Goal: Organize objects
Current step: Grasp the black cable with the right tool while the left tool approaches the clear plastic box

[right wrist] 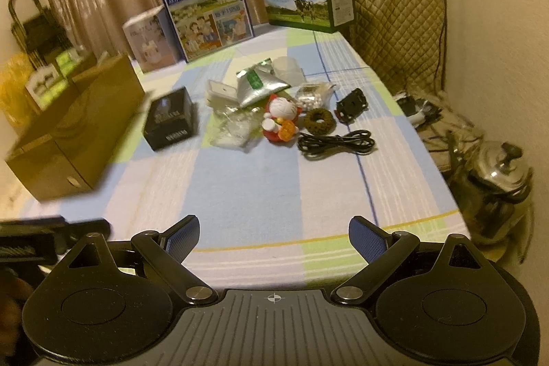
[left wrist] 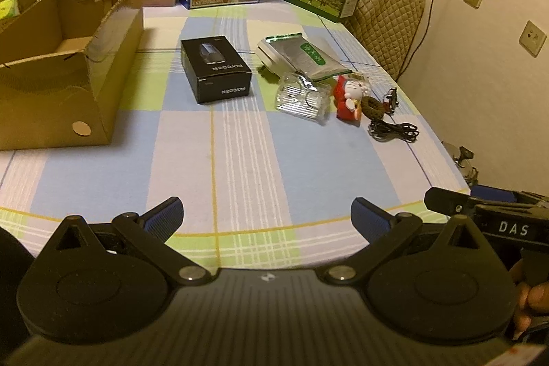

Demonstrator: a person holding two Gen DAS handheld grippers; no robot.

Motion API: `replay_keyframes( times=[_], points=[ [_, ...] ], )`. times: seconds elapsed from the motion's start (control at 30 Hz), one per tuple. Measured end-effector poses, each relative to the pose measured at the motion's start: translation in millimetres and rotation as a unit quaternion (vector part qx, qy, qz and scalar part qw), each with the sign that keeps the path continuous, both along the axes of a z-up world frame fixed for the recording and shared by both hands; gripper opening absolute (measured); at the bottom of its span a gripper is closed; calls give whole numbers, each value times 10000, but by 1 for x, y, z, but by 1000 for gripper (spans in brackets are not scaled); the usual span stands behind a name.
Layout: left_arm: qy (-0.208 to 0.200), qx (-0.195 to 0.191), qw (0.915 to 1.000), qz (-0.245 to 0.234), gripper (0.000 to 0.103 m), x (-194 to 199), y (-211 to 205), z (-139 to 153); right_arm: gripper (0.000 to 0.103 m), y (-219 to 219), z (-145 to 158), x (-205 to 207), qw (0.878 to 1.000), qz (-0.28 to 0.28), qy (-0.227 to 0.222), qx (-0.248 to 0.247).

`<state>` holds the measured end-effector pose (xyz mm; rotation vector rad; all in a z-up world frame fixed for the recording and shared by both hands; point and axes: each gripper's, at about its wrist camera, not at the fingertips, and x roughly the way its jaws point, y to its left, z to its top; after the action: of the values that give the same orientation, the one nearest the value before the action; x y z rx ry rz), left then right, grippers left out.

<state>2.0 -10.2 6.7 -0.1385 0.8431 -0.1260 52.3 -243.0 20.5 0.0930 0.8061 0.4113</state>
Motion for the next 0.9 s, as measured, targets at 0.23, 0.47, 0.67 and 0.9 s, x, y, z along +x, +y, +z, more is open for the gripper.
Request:
replay_keyframes(
  times=[0.23, 0.47, 0.67, 0.9],
  points=[
    [-27, -127, 9999, -16, 102, 22, 6, -1, 92, -4, 21, 27, 9996, 90, -228, -168],
    [-263, -112, 9994, -179, 102, 59, 3, -6, 92, 1, 28, 73, 9920, 710, -527, -906],
    [-301, 27, 9985, -462, 102, 95, -8, -16, 84, 6, 7, 118, 9642, 1810, -698, -1809],
    [-332, 143, 9948, -956, 102, 132, -25, -31, 63, 10, -40, 156, 9220, 3020, -535, -2363]
  ],
)
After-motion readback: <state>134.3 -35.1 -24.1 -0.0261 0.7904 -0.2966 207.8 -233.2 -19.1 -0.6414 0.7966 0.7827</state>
